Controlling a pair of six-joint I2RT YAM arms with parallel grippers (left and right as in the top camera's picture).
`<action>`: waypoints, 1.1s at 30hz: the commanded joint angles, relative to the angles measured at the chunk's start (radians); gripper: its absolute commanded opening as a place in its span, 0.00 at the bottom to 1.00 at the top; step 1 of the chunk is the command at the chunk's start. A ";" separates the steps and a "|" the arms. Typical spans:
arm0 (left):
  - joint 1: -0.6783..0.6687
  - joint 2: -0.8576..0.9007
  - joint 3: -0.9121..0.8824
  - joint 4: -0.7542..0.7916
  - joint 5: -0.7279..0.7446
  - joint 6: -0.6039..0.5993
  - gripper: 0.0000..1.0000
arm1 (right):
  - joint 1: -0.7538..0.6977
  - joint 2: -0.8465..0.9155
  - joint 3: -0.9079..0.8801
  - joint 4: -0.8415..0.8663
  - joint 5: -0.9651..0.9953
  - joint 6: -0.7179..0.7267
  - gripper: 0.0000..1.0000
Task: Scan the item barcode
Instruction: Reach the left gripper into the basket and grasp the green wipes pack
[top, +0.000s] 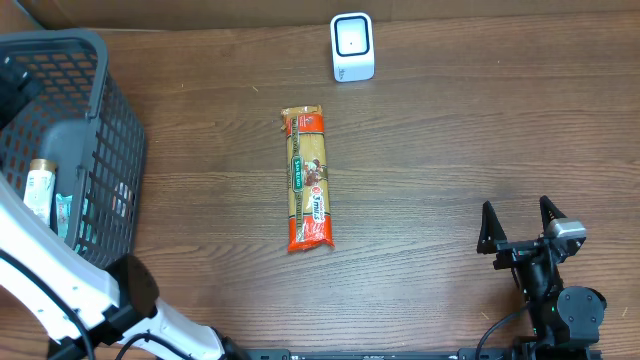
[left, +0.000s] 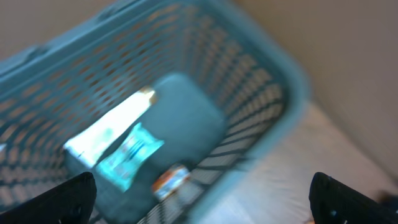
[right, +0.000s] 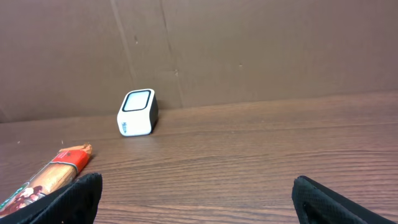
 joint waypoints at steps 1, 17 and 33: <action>0.093 0.012 -0.109 -0.001 -0.045 -0.003 1.00 | 0.005 -0.010 -0.011 0.003 0.000 -0.001 1.00; 0.199 0.011 -0.820 0.282 -0.040 0.278 0.92 | 0.005 -0.010 -0.011 0.003 0.000 -0.001 1.00; 0.210 0.011 -1.287 0.841 -0.021 0.644 1.00 | 0.005 -0.010 -0.011 0.003 0.000 -0.001 1.00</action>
